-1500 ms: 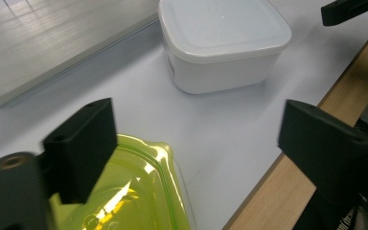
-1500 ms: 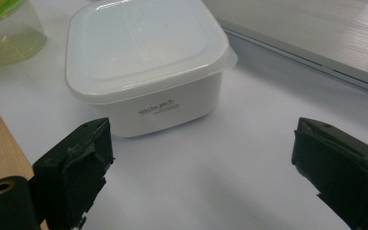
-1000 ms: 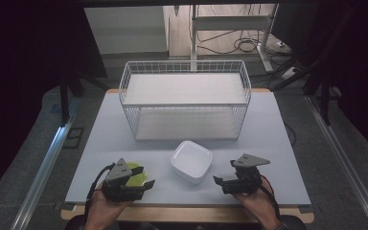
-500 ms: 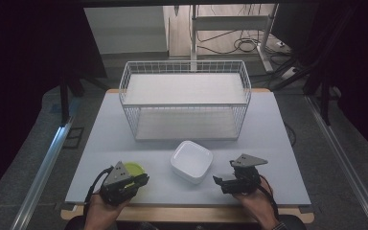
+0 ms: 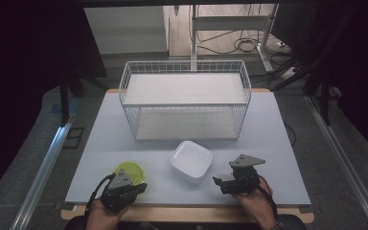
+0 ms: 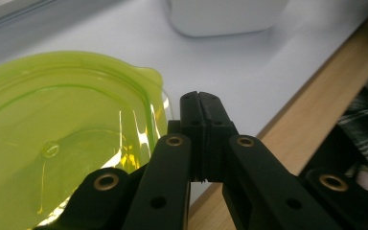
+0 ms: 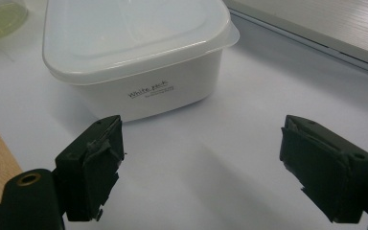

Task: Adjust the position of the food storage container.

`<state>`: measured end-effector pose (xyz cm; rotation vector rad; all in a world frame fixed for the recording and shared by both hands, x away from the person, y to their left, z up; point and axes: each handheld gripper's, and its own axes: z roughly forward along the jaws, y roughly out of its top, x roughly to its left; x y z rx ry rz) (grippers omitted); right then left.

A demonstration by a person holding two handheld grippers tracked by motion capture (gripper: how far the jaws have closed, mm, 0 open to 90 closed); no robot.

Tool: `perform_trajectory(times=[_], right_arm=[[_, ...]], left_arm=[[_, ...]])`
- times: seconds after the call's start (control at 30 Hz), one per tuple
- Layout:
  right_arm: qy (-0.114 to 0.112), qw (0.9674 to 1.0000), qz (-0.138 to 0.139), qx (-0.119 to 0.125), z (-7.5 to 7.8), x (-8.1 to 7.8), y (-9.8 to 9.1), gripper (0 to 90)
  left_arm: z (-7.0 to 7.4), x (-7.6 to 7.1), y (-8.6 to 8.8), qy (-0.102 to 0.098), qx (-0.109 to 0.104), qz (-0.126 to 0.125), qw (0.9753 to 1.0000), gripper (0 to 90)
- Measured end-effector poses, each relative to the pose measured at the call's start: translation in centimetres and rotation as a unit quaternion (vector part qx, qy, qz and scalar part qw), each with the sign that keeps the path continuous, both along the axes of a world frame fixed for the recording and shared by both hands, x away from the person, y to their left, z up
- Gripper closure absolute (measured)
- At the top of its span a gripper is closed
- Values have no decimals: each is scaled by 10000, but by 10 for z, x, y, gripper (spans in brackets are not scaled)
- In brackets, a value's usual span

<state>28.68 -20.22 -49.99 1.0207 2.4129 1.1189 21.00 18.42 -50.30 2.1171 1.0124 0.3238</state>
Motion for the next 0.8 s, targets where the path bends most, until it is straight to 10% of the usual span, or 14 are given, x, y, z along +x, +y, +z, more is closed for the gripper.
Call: perform_trajectory(times=[0.8], right_arm=[[275, 9994, -47, 193, -3, 3, -1, 182]], left_arm=[[-4, 44, 44, -29, -141, 712, 9974, 899]])
